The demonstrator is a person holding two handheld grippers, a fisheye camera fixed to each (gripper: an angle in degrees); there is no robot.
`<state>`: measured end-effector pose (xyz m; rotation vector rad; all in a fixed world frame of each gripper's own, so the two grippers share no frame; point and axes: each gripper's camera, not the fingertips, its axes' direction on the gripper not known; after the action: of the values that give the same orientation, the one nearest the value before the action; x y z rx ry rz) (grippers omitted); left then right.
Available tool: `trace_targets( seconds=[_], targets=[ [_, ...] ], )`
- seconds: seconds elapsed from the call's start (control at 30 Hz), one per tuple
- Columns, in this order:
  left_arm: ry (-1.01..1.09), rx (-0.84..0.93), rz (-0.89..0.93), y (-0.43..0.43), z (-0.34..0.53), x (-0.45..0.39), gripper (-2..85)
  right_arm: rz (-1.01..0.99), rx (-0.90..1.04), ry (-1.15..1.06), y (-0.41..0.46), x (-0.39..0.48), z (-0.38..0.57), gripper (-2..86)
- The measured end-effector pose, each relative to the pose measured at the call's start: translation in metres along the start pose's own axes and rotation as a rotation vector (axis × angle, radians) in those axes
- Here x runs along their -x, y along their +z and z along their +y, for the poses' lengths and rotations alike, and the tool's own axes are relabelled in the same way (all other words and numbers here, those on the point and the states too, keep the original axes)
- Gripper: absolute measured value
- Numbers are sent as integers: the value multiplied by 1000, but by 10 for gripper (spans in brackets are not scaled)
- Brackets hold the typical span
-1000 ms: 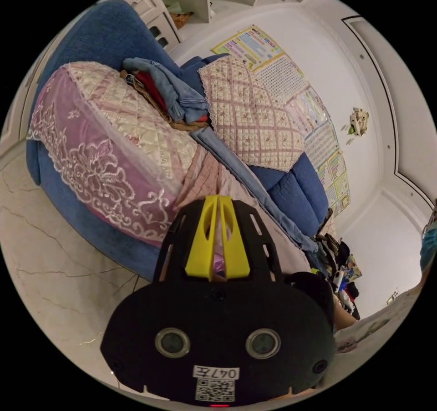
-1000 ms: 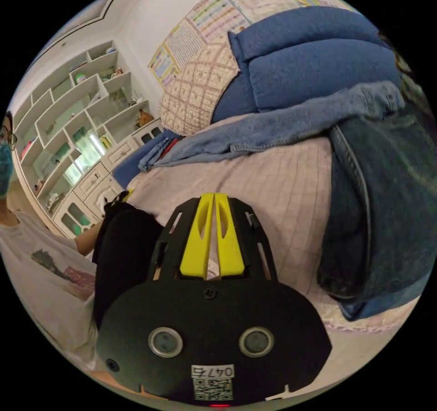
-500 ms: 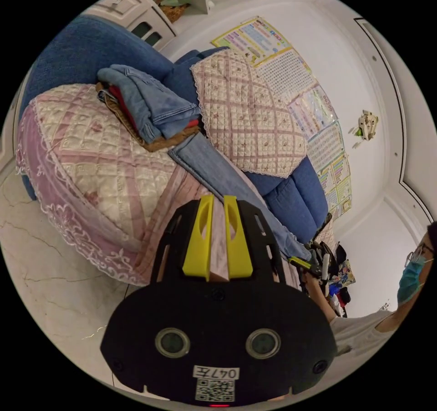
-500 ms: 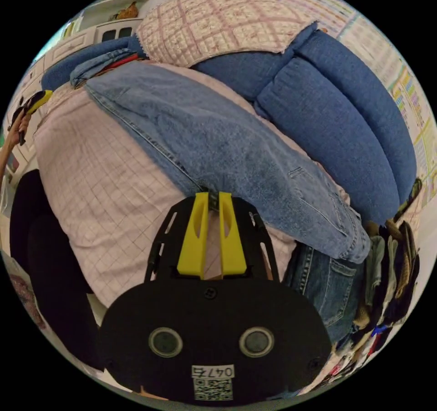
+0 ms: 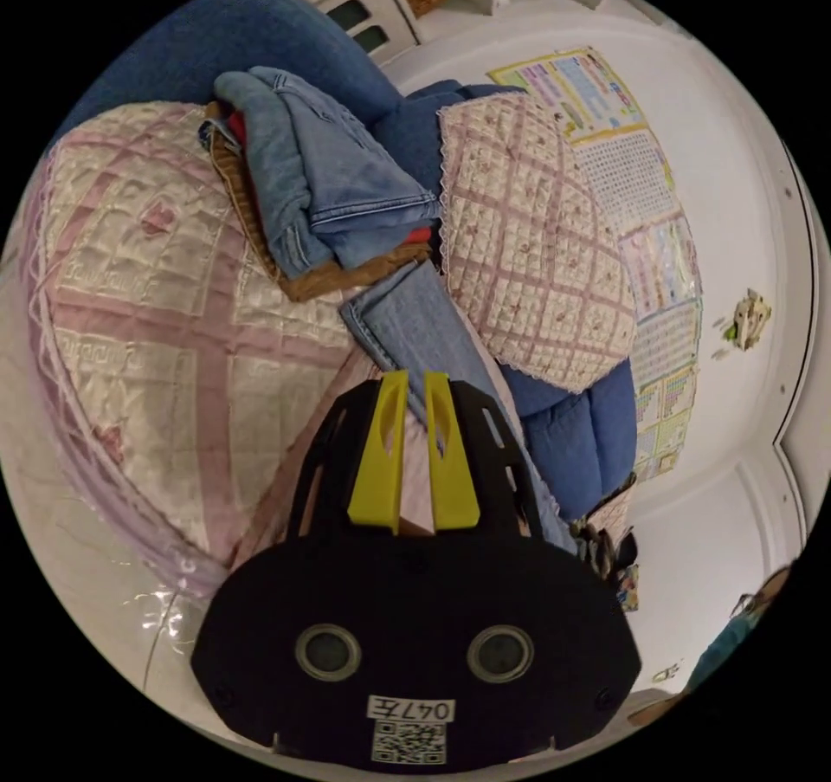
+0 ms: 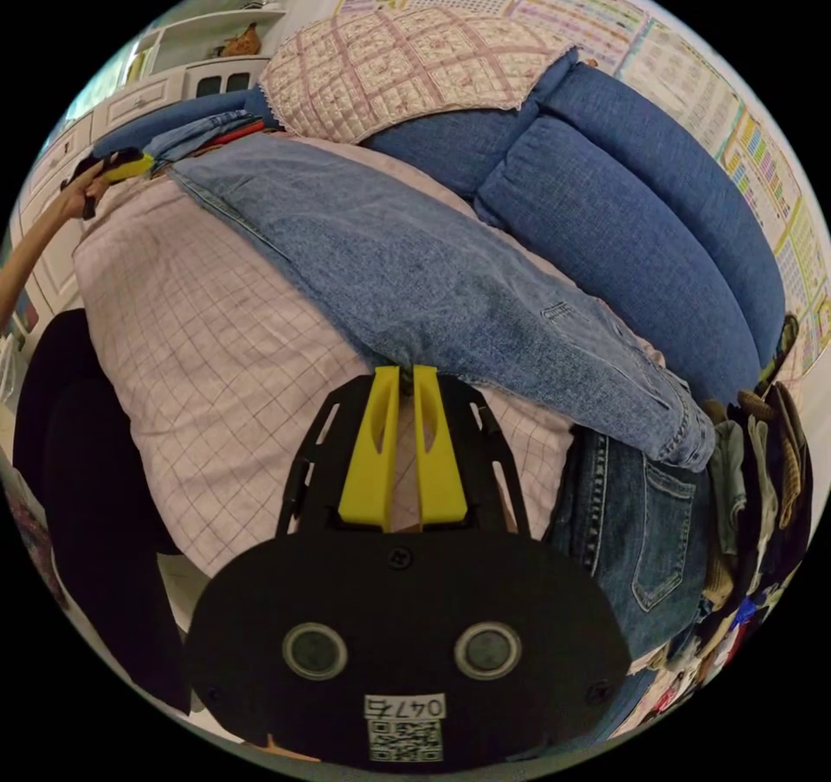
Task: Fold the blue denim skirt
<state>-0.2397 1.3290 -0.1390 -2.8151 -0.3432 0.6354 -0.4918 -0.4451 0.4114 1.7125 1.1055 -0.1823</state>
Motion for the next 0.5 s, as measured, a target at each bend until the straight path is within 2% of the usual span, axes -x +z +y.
trace_targets(
  seconds=[0.13, 0.2, 0.3, 0.43, 0.5],
  targets=[
    [-74, 18, -11, 54, -37, 63, 60, 1, 0, 0, -18, -6, -7, 5],
    [-146, 27, -87, 85, -51, 105, 72, 6, -1, -1, -30, -9, -11, 5],
    [-185, 10, -108, 109, -58, 143, 73, 9, 1, -3, -42, -14, -16, 6],
    [-154, 12, -160, 137, -65, 163, 74, 4, 4, 3, -54, -21, -21, 6],
    [-104, 35, -171, 164, -73, 171, 43, -1, 8, 9, -62, -26, -24, 6]
  ],
)
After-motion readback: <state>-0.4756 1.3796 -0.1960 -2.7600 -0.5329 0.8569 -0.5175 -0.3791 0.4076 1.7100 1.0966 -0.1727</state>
